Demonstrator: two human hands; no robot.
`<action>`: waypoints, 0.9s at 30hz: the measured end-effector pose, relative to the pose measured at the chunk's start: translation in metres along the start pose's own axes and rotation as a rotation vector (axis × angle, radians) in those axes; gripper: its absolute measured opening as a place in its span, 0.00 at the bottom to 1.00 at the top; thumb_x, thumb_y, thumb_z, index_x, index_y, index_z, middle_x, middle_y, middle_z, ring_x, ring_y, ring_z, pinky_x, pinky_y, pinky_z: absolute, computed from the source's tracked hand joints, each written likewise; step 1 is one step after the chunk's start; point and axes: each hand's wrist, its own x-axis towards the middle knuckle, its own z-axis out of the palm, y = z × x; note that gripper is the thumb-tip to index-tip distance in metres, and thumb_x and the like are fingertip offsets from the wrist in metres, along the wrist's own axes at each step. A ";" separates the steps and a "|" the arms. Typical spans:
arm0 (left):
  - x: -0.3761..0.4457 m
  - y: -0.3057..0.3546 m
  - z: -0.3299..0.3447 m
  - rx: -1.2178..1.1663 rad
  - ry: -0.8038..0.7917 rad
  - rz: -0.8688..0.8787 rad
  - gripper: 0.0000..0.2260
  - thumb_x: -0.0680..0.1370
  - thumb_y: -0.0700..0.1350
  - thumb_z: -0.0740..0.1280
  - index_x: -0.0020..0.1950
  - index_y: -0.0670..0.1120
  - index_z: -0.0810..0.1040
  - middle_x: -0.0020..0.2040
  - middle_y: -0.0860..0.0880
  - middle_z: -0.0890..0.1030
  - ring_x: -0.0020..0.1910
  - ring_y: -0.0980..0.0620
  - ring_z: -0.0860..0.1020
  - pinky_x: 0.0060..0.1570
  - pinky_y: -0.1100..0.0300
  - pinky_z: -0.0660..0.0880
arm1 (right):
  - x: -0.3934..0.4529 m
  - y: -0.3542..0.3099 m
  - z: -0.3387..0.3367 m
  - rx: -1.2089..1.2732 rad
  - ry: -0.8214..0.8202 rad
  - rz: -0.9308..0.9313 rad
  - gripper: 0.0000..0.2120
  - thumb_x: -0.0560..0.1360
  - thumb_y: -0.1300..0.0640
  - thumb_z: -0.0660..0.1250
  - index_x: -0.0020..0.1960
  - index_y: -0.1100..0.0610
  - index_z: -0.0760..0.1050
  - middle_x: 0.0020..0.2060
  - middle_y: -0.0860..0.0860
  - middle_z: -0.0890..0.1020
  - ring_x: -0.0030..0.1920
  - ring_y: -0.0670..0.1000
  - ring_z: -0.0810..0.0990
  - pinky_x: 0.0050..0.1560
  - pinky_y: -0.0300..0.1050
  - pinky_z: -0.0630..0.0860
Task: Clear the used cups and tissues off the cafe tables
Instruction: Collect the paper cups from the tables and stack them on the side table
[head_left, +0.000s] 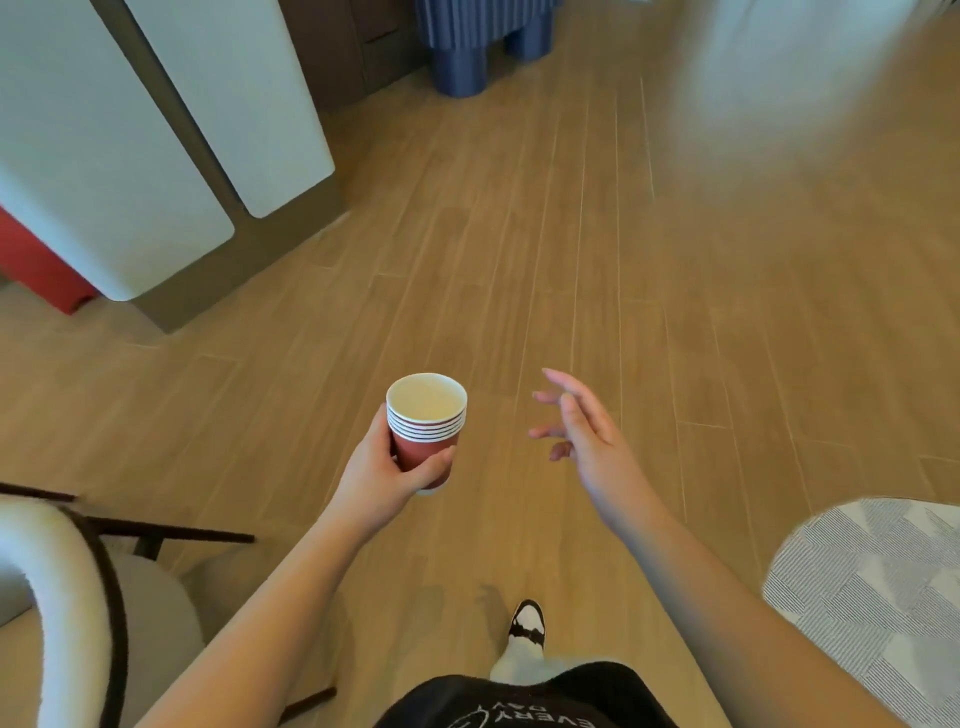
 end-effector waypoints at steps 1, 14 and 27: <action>0.016 0.004 0.002 -0.005 0.005 -0.004 0.31 0.63 0.61 0.77 0.64 0.65 0.71 0.57 0.69 0.81 0.58 0.66 0.80 0.50 0.74 0.75 | 0.020 -0.005 -0.006 -0.002 0.002 0.003 0.14 0.86 0.48 0.53 0.65 0.38 0.73 0.62 0.48 0.79 0.47 0.46 0.85 0.41 0.39 0.76; 0.187 0.023 0.003 0.001 0.035 -0.026 0.33 0.63 0.63 0.77 0.65 0.66 0.69 0.58 0.69 0.81 0.59 0.67 0.79 0.51 0.73 0.76 | 0.198 -0.020 -0.027 0.033 -0.012 0.038 0.15 0.86 0.48 0.53 0.66 0.42 0.74 0.60 0.48 0.81 0.48 0.47 0.85 0.40 0.38 0.76; 0.424 0.025 -0.039 0.001 -0.086 -0.015 0.31 0.64 0.62 0.77 0.64 0.66 0.70 0.57 0.71 0.79 0.59 0.69 0.78 0.50 0.76 0.74 | 0.426 -0.042 0.009 -0.029 0.051 0.097 0.15 0.85 0.45 0.53 0.63 0.36 0.76 0.57 0.44 0.83 0.49 0.47 0.84 0.43 0.40 0.77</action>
